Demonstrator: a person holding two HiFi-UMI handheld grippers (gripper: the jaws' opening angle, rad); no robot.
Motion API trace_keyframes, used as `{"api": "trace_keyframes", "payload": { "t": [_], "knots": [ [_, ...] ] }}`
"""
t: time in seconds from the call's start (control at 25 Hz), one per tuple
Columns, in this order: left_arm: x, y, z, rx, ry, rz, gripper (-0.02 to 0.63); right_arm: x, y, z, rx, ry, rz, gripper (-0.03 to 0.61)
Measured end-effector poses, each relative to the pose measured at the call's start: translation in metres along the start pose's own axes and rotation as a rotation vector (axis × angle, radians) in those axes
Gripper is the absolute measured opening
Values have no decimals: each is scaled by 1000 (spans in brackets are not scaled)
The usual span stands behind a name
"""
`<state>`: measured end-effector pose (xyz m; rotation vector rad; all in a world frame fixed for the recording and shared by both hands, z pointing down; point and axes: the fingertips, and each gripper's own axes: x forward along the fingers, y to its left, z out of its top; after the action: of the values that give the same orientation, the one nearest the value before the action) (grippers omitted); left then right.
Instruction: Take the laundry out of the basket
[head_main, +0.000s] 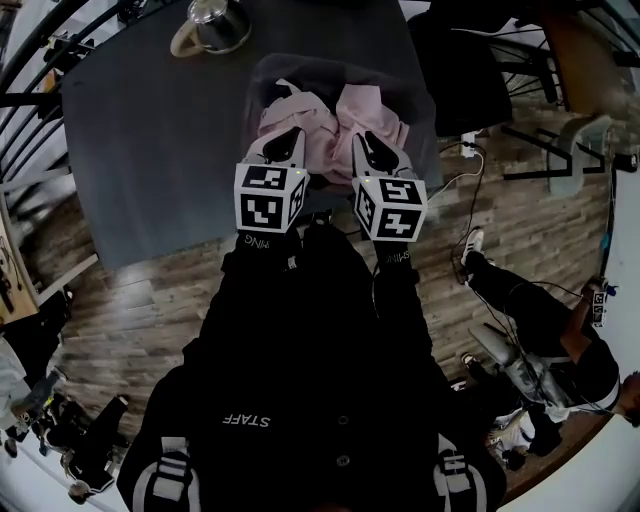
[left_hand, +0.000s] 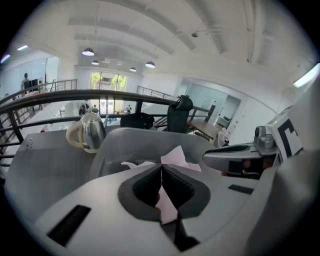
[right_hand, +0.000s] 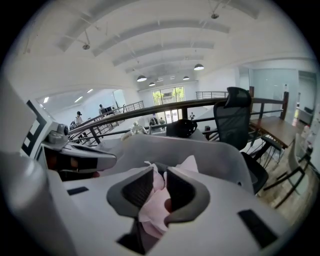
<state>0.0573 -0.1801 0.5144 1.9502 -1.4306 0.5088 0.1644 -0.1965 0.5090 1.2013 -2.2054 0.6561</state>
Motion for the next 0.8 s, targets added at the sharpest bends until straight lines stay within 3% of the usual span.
{"api": "trace_keyframes", "payload": {
  "t": [0.2, 0.32, 0.8],
  "knots": [
    [15, 5, -6, -20, 38, -2, 2, 28, 2, -16, 10, 110, 57, 293],
    [19, 14, -9, -38, 53, 15, 2, 42, 4, -29, -1, 189, 84, 379],
    [42, 40, -9, -86, 93, 26, 37, 93, 1, -72, -24, 435, 134, 560]
  ]
}}
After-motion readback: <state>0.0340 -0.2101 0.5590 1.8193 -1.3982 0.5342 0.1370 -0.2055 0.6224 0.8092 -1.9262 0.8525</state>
